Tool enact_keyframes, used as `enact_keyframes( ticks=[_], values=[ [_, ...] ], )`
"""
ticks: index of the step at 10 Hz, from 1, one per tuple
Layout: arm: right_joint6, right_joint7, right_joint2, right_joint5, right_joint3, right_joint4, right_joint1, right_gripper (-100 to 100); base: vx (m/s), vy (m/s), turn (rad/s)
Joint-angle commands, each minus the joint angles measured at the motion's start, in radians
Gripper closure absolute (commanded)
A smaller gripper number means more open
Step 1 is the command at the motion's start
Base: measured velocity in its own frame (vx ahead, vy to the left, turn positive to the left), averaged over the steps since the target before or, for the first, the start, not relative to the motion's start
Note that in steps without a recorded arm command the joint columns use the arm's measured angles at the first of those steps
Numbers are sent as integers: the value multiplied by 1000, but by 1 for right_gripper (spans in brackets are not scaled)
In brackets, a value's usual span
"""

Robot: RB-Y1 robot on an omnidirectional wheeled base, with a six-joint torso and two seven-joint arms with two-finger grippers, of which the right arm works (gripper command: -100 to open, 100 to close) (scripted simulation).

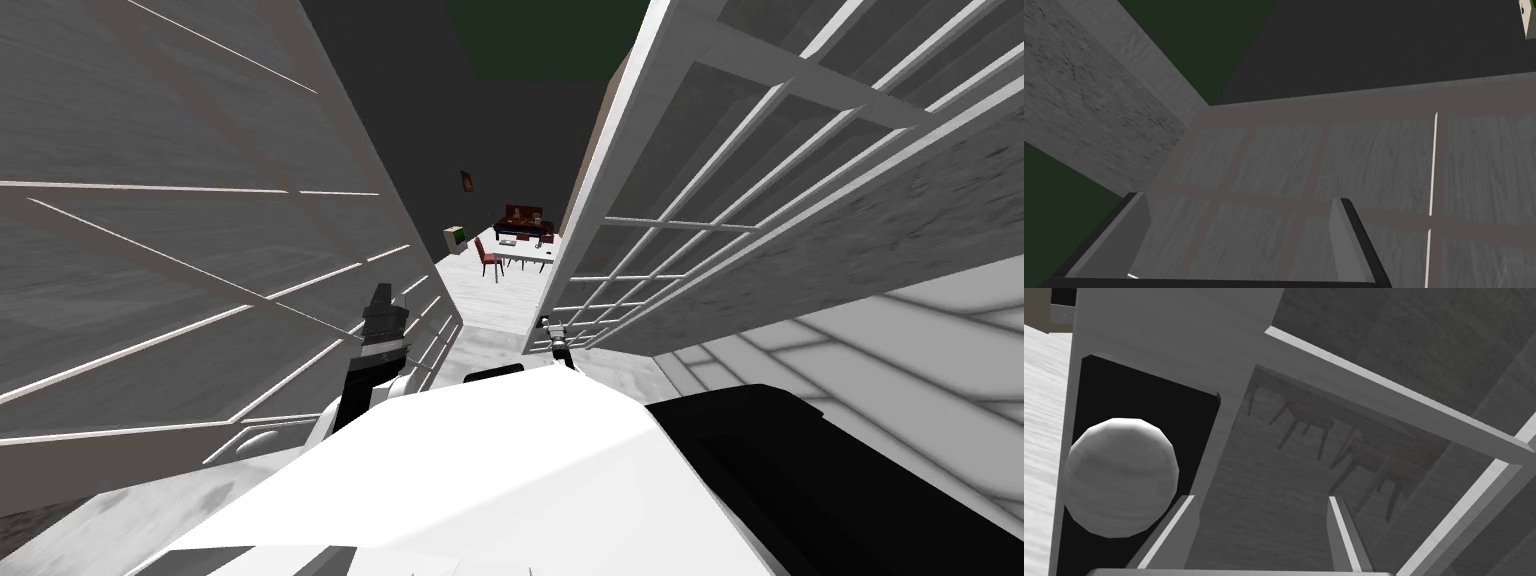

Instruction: Pull the door open

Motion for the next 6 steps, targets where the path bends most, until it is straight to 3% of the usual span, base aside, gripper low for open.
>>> enact_keyframes(
  ticks=[1,3,4,6],
  values=[
    [-13,-20,32,9,-2,3,-24,-100,-108,-49,234],
    [-9,-39,52,9,-28,16,-38,-100,-107,-51,172],
    [-9,-39,52,9,-28,16,-38,-100,-94,-38,107],
    [-7,-49,62,9,-40,23,-45,-100,-37,-14,33]
  ],
)
